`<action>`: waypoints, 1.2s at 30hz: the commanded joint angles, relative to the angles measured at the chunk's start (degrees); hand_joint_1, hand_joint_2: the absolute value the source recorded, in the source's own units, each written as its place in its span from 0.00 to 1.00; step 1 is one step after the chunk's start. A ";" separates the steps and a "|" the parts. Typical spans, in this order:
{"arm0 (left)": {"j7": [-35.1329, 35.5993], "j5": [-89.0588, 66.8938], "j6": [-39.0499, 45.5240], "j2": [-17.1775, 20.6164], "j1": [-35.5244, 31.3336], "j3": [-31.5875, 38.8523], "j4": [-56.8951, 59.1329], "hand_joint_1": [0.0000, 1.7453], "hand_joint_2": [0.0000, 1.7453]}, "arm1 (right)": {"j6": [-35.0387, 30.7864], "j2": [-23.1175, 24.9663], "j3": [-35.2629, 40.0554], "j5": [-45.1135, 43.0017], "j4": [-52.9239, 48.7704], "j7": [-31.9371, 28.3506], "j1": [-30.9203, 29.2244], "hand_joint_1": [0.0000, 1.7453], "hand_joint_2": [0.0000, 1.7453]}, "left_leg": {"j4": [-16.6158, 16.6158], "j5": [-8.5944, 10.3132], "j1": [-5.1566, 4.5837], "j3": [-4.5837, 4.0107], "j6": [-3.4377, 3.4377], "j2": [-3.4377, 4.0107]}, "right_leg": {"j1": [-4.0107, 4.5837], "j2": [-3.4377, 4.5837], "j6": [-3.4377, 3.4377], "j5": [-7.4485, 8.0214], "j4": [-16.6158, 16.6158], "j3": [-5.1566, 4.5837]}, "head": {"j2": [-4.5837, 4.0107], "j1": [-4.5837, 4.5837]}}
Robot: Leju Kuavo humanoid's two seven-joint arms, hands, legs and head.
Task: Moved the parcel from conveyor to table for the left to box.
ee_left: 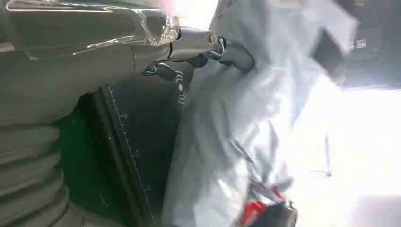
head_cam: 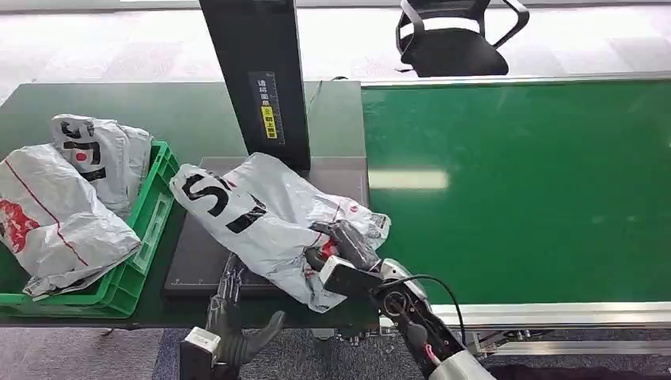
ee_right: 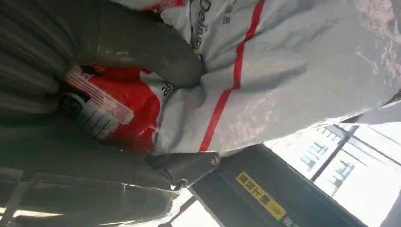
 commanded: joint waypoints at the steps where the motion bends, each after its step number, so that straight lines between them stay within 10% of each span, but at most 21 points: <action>1: 0.77 -0.23 0.22 -2.73 1.36 0.90 0.34 0.00 1.00 | -2.66 1.19 -6.79 -1.95 6.40 1.22 -2.39 0.00 1.00 | -0.06 -0.01 -0.03 0.11 0.17 -0.08 | 0.02 -0.10 -0.18 -0.01 -0.08 0.13 | 0.00 0.00; 36: 0.30 -0.14 0.12 -3.02 -2.77 1.36 7.32 0.00 1.00 | -0.34 1.86 -12.48 -6.90 3.56 -2.22 -0.17 0.00 1.00 | -0.06 0.02 -0.05 0.08 0.16 -0.13 | -0.01 -0.15 -0.16 -0.01 -0.07 0.09 | 0.00 0.00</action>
